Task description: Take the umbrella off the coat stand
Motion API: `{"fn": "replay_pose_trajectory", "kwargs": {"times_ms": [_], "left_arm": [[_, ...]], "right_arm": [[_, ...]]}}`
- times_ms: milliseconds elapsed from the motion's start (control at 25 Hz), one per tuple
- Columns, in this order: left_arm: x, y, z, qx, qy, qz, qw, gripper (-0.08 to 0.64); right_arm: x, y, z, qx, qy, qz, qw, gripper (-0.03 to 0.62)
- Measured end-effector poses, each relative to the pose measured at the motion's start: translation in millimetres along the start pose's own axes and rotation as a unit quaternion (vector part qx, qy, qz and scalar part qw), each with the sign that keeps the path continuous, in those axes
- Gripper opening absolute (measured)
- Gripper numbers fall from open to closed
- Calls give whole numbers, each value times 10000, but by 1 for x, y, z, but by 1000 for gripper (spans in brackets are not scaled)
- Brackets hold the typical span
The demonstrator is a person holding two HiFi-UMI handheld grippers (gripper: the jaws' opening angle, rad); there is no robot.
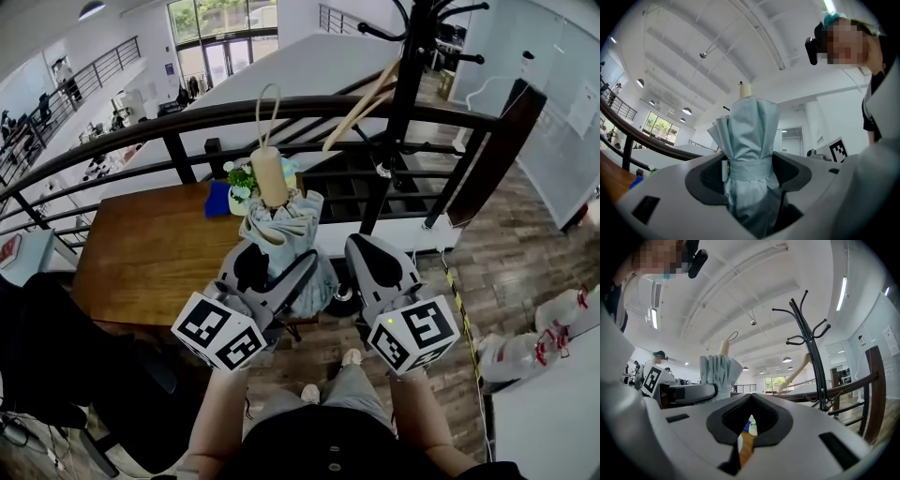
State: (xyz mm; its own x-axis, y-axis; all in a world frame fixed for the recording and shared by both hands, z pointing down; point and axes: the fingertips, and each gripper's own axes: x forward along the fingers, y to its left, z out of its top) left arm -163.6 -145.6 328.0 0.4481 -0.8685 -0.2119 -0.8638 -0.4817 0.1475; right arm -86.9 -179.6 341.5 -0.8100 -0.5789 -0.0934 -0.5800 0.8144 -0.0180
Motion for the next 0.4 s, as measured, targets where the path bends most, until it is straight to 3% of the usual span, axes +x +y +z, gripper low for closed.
{"fn": "replay_pose_trajectory", "kwargs": {"times_ms": [400], "left_arm": [[-13, -5, -8, -32, 112, 26, 9999, 304]], "right_arm": [[-1, 13, -12, -121, 113, -50, 9998, 26]]}}
